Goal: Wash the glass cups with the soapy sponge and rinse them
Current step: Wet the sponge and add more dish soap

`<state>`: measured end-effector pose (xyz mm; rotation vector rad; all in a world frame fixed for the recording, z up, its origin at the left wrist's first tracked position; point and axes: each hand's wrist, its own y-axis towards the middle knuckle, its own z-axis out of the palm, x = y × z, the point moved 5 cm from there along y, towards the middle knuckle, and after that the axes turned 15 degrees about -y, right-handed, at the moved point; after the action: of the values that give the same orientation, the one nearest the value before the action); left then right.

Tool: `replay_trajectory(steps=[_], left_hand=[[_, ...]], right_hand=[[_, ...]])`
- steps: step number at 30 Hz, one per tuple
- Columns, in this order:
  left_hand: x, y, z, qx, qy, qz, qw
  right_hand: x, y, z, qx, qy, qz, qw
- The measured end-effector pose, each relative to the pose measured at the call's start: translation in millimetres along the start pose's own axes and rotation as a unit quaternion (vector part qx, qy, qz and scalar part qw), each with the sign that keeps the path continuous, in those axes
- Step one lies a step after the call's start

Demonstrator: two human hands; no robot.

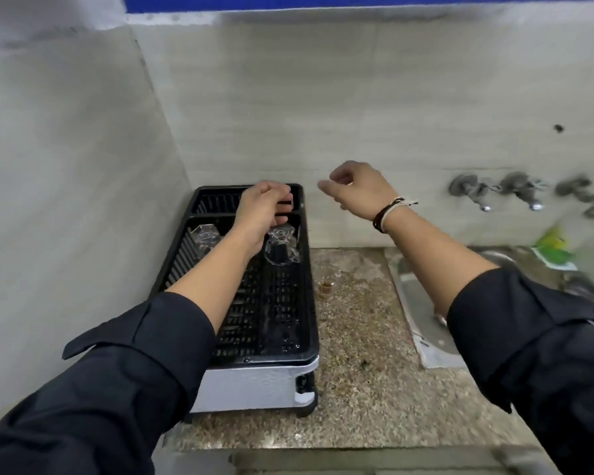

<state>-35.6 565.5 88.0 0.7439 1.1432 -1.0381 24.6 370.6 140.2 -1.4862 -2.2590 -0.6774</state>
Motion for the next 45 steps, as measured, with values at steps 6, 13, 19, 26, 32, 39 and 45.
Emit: replay_trajectory(steps=[6, 13, 19, 26, 32, 39, 45], left_hand=[[5.7, -8.1, 115.2, 0.135, 0.007, -0.007, 0.991], [55.1, -43.8, 269.4, 0.238, 0.028, -0.044, 0.97], [146.0, -57.1, 404.3, 0.256, 0.027, -0.084, 0.963], [256.4, -54.2, 514.7, 0.198, 0.043, -0.138, 0.97], [307.2, -53.6, 525.8, 0.154, 0.085, -0.183, 0.967], [322.2, -37.6, 515.2, 0.125, 0.133, -0.183, 0.966], [324.4, -19.5, 507.8, 0.096, 0.164, -0.183, 0.965]], right_hand=[[-86.0, -64.5, -72.1, -0.069, 0.159, 0.125, 0.977], [-203.8, -128.9, -144.0, -0.133, 0.169, 0.182, 0.959], [-345.5, -157.6, -176.6, -0.115, 0.14, 0.218, 0.959], [-561.8, -164.0, -165.4, -0.064, 0.069, 0.344, 0.934], [-668.8, -155.8, -146.2, 0.009, -0.056, 0.385, 0.921], [-738.0, -143.3, -124.1, 0.002, -0.173, 0.433, 0.885], [-737.9, -131.9, -119.3, -0.031, -0.143, 0.498, 0.855]])
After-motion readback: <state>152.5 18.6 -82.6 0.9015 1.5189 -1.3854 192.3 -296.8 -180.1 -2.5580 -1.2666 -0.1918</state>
